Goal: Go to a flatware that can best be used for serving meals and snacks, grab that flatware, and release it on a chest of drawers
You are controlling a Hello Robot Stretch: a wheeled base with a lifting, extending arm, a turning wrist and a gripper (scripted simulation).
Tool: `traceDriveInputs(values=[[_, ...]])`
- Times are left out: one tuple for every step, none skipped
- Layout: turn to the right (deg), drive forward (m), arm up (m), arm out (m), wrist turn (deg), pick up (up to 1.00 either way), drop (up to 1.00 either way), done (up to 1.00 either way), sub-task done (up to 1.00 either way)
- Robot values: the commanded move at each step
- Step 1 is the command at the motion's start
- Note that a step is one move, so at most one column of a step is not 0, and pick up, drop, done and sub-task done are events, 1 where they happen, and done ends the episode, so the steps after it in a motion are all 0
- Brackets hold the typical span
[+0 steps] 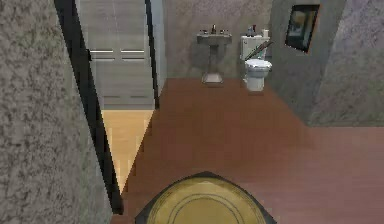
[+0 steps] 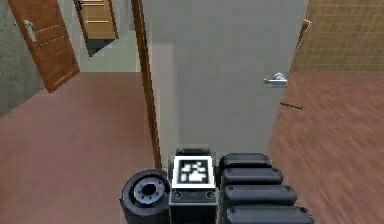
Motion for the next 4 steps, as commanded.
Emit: traceDriveInputs(values=[[0.0, 1.00, 0.00, 0.00, 0.0, 0.00, 0.00, 0.00, 0.00], [0.0, 0.45, 0.00, 0.00, 0.0, 0.00, 0.00, 0.00, 0.00], [-39.0, 0.00, 0.00, 0.00, 0.0, 0.00, 0.00, 0.00, 0.00], [0.0, 0.45, 0.00, 0.00, 0.0, 0.00, 0.00, 0.00, 0.00]])
